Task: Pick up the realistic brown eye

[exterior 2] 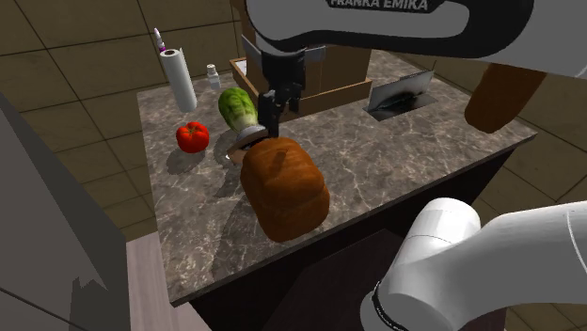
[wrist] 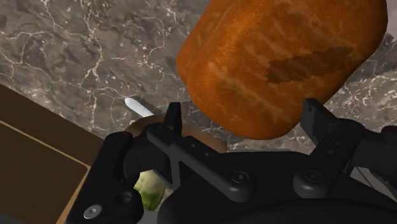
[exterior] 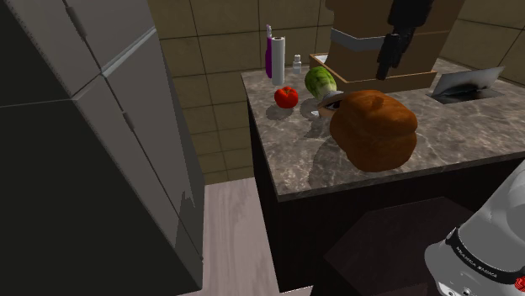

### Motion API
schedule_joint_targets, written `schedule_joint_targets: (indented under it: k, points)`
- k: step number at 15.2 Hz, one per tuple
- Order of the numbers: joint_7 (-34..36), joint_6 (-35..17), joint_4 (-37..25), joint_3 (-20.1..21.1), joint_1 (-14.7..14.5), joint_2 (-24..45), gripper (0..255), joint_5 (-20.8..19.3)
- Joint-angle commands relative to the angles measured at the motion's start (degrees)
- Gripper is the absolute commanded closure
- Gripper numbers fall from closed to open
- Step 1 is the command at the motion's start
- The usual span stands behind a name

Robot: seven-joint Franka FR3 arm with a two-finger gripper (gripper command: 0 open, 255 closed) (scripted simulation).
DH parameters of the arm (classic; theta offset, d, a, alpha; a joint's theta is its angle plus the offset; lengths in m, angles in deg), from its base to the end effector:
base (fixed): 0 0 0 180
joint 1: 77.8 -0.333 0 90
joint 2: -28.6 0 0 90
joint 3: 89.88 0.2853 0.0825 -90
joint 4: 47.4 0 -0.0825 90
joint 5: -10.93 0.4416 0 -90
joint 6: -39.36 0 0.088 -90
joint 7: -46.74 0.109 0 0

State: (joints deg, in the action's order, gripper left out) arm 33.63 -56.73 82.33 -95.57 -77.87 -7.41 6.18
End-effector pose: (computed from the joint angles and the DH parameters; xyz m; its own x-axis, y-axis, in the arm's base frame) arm 0.4349 -0.0560 0.5591 0.9873 0.1555 0.0325 0.1544 -0.9875 0.0326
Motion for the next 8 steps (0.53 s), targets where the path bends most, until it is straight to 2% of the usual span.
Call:
schedule_joint_targets:
  k: [1, 8]
  points:
    - [-4.16, -1.62, -1.01, -1.65, -0.34, 3.6, 0, -1.39]
    - [-17.51, -7.43, -6.83, -6.4, -1.34, 18.11, 0, -4.59]
